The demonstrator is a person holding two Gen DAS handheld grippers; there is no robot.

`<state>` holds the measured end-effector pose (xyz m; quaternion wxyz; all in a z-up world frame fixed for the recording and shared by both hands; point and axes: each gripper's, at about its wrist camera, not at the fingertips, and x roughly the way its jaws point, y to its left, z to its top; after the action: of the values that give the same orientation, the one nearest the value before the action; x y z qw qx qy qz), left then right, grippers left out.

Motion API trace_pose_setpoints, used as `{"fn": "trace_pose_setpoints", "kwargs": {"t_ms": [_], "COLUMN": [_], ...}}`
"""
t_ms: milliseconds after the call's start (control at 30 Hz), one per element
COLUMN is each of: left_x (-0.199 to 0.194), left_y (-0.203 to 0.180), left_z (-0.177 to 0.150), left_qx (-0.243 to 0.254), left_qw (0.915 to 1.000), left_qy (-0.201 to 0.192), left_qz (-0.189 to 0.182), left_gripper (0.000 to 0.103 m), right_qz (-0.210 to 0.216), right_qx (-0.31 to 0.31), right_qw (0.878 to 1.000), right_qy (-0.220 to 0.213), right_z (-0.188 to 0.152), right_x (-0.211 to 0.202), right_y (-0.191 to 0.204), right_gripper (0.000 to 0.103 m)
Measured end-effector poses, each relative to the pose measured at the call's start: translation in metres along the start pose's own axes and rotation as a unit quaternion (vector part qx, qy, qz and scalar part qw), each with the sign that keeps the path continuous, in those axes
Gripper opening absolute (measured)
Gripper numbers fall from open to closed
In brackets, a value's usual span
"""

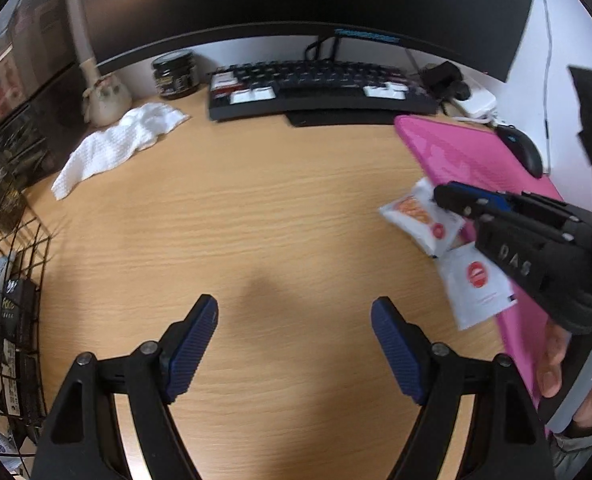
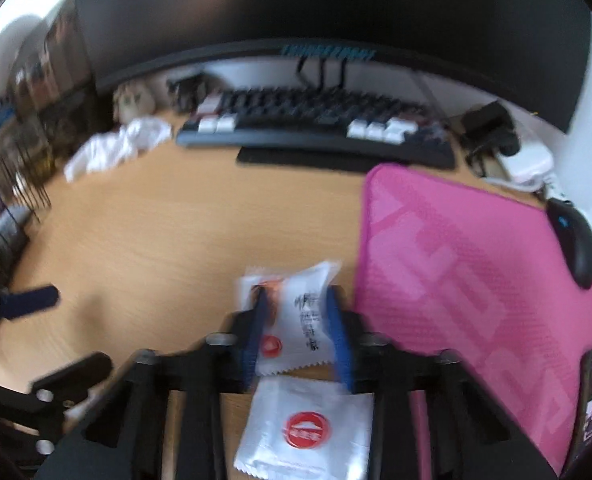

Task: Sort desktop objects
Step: 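Grasp the white snack packet with orange print using the right tool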

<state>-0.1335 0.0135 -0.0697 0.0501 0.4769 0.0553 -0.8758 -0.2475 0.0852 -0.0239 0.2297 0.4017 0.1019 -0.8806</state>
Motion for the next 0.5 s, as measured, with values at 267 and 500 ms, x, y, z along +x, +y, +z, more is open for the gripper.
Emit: {"fn": "trace_pose_setpoints", "kwargs": {"t_ms": [267, 500], "left_x": [0.006, 0.013], "left_y": [-0.061, -0.063], "left_z": [0.008, 0.007], "left_qx": [0.068, 0.066], "left_qw": [0.9974, 0.9977], "left_qy": [0.005, 0.014], "left_qz": [-0.024, -0.008], "left_gripper": [0.081, 0.081], "right_qz": [-0.007, 0.001], "right_qx": [0.006, 0.003], "right_qw": [1.000, 0.999], "right_qy": [0.005, 0.046], "right_z": [-0.010, -0.041], "right_x": [-0.022, -0.020], "right_y": [-0.038, -0.056], "right_gripper": [0.011, 0.016]}}
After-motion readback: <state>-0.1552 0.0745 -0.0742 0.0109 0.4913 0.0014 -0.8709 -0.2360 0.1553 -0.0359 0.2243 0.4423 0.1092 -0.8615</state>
